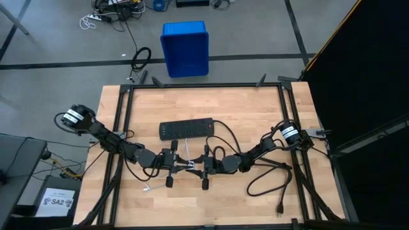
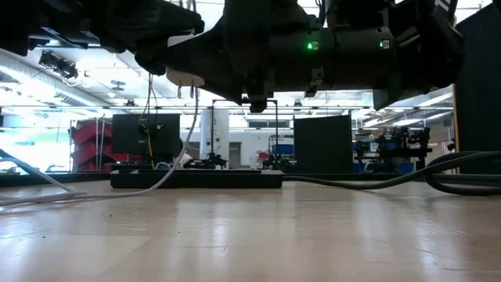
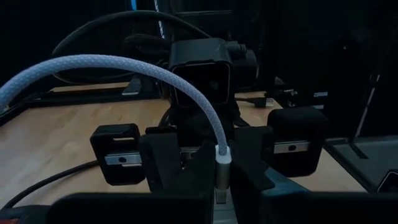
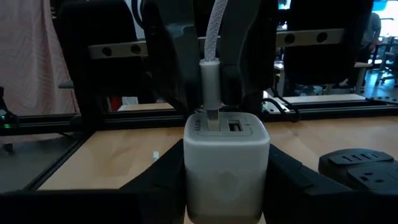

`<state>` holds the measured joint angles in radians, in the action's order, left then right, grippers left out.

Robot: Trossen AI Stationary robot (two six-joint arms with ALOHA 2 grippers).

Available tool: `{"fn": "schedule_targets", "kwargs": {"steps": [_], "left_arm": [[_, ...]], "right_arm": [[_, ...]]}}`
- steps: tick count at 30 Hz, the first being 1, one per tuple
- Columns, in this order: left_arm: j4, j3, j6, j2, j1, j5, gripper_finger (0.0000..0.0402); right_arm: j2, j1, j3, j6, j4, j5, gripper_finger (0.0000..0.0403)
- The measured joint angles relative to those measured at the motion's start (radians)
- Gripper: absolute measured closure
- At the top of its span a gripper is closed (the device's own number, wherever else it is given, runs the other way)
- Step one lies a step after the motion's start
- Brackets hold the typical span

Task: Insert USB
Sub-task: Insert the charger cable into the charger adapter

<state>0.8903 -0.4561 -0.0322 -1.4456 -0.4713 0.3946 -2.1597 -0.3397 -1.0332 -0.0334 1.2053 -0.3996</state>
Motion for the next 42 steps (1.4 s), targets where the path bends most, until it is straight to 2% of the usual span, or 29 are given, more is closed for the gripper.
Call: {"fn": "schedule_targets", "kwargs": {"steps": [34,42], "left_arm": [[-0.004,0.000,0.002,0.000,0.000,-0.012,0.0391],[-0.008,0.002,0.001,-0.002,0.001,-0.028,0.0368]], "right_arm": [[0.000,0.000,0.001,-0.019,0.023,-0.003,0.0285],[0.000,0.000,0.001,-0.019,0.022,-0.001,0.0285]]}}
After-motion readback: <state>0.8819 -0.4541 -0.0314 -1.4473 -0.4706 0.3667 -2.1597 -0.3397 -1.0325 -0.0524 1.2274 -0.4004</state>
